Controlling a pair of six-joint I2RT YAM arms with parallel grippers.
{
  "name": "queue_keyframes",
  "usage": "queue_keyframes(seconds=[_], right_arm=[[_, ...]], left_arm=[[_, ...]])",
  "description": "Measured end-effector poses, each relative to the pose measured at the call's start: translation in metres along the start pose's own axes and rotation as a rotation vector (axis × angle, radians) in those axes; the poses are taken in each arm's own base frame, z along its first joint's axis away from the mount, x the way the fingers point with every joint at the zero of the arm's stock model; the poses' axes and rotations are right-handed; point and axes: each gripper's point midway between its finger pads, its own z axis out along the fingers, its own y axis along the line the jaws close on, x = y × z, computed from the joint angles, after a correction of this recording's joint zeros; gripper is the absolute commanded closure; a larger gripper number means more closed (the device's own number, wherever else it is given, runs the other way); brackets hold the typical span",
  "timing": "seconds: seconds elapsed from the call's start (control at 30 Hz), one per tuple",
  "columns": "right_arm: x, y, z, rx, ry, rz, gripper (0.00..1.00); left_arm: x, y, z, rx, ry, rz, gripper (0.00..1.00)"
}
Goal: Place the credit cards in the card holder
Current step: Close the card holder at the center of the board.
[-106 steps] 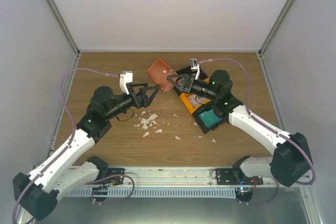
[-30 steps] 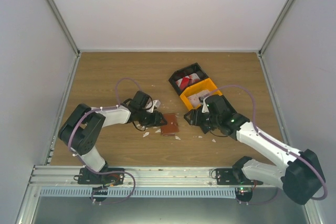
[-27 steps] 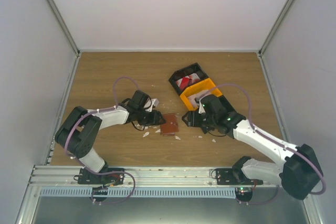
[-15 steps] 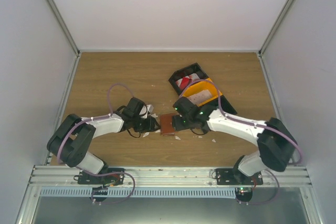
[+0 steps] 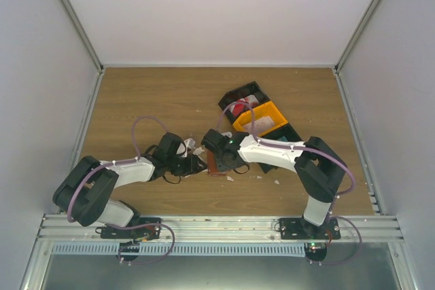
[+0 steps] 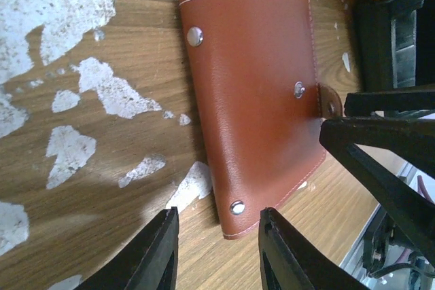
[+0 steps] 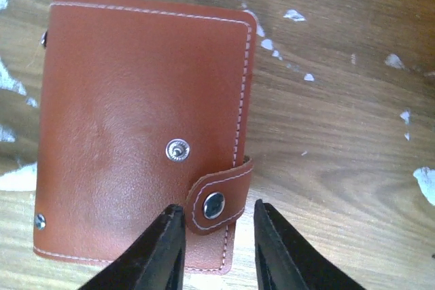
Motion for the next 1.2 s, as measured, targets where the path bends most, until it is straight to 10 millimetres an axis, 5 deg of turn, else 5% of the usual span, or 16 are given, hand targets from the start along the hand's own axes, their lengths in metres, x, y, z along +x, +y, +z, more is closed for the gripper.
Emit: queue_keyframes(seconds=[0.43, 0.87, 1.2], right_arm=[[-0.012, -0.008, -0.007, 0.096, -0.015, 0.054, 0.99], [-0.014, -0.014, 0.002, 0.077, -0.027, 0.069, 1.00], [-0.027, -0.009, -0.010, -0.156, -0.169, 0.038, 1.00]], left_arm=[[-0.001, -0.008, 0.001, 0.041, 0.003, 0.025, 0.62], [-0.005, -0.008, 0.006, 0.041, 0.013, 0.036, 0.55], [-0.059, -0.013, 0.001, 0.027, -0.092, 0.051, 0.48]])
